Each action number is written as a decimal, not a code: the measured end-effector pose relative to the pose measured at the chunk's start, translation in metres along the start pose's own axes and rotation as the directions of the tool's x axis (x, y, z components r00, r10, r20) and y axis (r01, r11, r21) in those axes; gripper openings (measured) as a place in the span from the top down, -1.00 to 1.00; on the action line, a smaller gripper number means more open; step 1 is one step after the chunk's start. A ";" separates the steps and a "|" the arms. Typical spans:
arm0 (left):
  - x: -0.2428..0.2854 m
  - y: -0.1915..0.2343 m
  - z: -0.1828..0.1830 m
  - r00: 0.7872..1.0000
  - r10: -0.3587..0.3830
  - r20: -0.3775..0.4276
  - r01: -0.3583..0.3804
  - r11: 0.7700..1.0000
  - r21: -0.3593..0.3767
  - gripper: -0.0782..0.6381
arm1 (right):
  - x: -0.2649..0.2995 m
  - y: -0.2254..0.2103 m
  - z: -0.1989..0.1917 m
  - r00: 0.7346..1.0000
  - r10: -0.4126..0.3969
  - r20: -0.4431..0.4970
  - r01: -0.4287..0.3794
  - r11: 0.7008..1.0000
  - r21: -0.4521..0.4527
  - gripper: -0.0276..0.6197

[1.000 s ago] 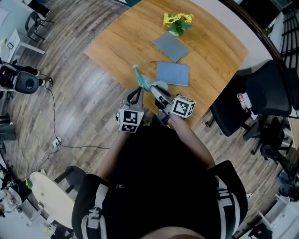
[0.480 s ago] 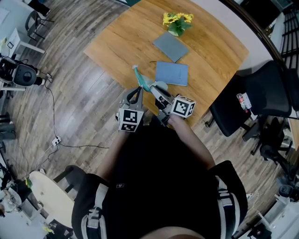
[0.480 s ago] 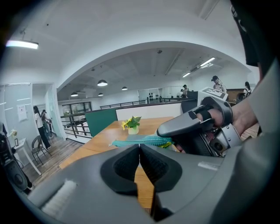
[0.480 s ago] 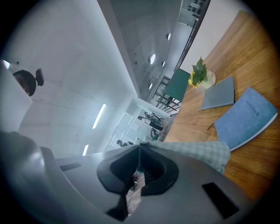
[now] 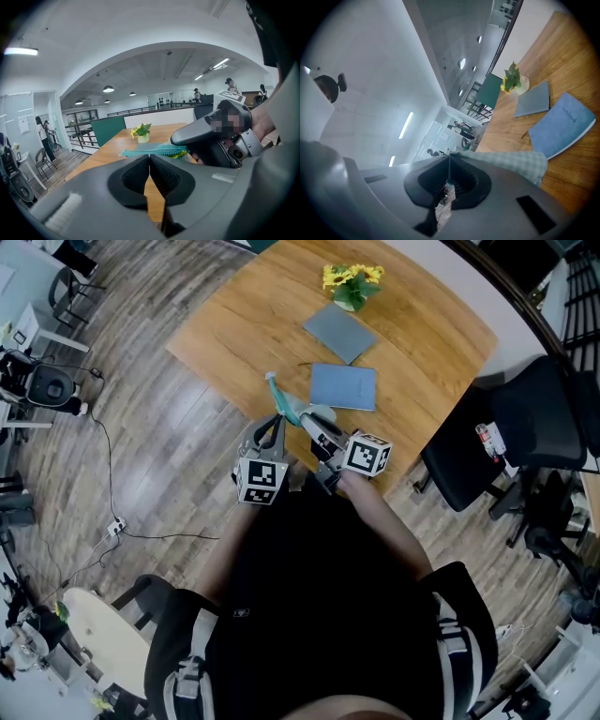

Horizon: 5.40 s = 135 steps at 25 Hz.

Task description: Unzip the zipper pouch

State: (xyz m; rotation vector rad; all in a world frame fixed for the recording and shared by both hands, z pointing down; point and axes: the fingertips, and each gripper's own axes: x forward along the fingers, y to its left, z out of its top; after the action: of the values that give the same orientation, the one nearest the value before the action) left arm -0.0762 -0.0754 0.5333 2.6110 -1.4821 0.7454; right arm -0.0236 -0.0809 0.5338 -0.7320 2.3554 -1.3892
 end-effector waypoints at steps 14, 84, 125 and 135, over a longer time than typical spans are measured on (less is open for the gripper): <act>0.000 0.004 -0.006 1.000 0.014 -0.024 -0.015 1.000 -0.014 0.76 | -0.003 0.001 -0.005 1.000 0.004 -0.017 -0.004 1.000 0.002 0.88; 0.017 0.033 -0.029 0.995 0.023 -0.097 -0.024 1.000 -0.018 0.76 | -0.015 0.003 -0.026 0.995 0.041 -0.096 -0.042 0.999 -0.009 0.88; 0.023 0.060 -0.049 0.988 0.063 -0.139 -0.072 0.996 -0.058 0.75 | -0.023 -0.001 -0.036 0.992 0.059 -0.109 -0.057 0.998 0.024 0.88; 0.018 0.071 -0.049 0.992 0.077 -0.098 -0.092 0.984 -0.155 0.60 | -0.015 0.006 -0.034 0.991 0.067 -0.116 -0.067 0.998 0.003 0.88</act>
State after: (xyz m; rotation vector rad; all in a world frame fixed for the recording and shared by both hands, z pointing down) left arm -0.1454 -0.1144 0.5707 2.3790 -1.5658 0.7114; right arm -0.0303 -0.0454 0.5448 -0.5807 2.4446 -1.4390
